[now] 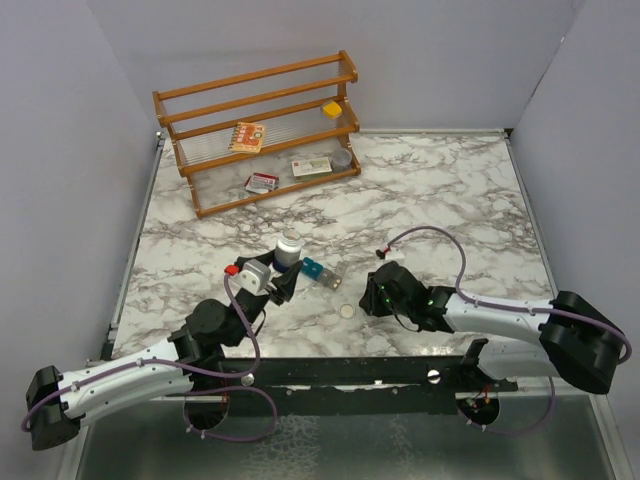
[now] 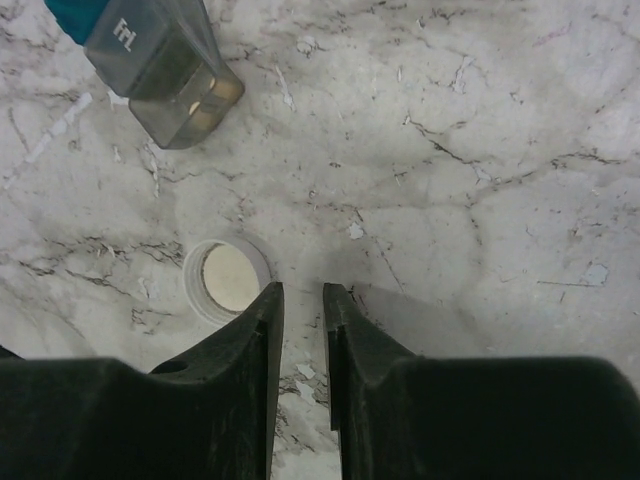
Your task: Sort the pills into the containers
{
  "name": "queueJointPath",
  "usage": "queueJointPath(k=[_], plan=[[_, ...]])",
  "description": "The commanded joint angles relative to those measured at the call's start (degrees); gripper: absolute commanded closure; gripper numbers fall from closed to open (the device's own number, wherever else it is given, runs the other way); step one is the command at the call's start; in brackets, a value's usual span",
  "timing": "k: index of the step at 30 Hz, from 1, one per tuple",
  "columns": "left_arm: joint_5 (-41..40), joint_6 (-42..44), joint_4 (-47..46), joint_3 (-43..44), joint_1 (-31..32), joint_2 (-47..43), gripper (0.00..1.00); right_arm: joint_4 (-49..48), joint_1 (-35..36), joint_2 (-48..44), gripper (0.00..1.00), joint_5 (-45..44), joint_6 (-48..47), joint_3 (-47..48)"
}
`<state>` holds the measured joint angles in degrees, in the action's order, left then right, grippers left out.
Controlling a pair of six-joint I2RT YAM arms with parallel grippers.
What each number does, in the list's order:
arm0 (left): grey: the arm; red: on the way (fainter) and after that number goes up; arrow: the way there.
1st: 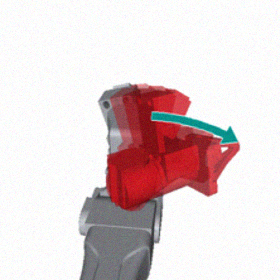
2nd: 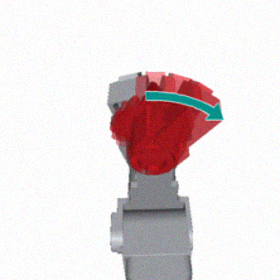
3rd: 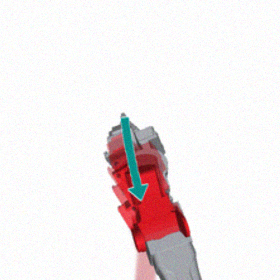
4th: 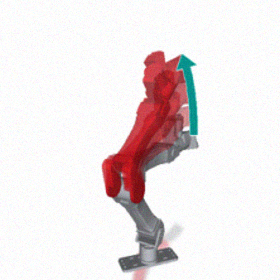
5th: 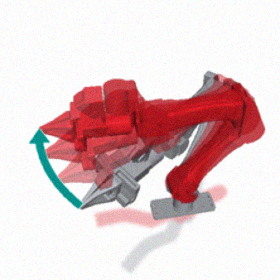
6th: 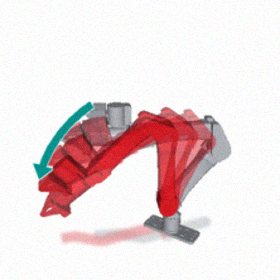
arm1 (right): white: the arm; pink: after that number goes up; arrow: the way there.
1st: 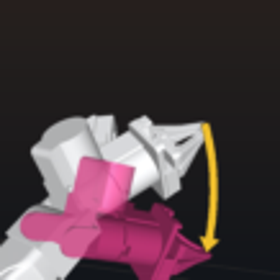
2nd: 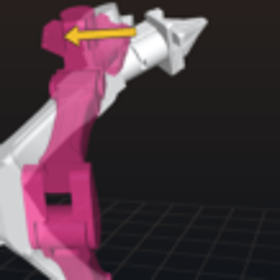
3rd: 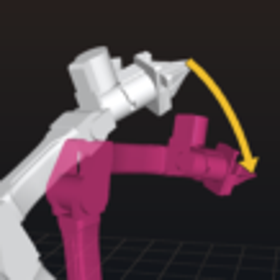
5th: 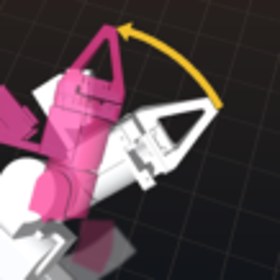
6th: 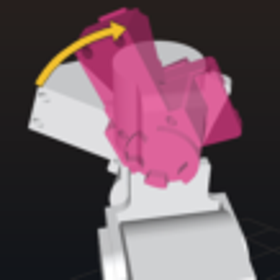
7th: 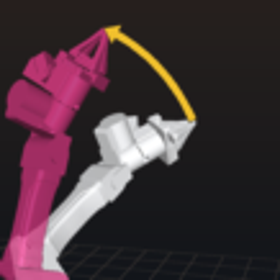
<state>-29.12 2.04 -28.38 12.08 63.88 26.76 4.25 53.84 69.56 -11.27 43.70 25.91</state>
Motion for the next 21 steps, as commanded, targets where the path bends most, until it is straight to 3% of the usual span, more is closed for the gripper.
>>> queueJointPath(k=[1,6,21], plan=[[-0.1,-0.5,-2.4,0.6,0.2,0.0,0.97,-1.3,1.6,3.6,0.74,0.8,-0.1,2.2],[-0.3,-0.3,-2.4,0.6,0.2,0.1,0.97,-1.7,3.3,4.0,0.67,-0.2,0.4,2.4],[-0.2,-0.5,-2.9,0.7,0.2,0.9,0.96,-3.0,4.2,6.6,0.68,0.2,0.2,3.8]])
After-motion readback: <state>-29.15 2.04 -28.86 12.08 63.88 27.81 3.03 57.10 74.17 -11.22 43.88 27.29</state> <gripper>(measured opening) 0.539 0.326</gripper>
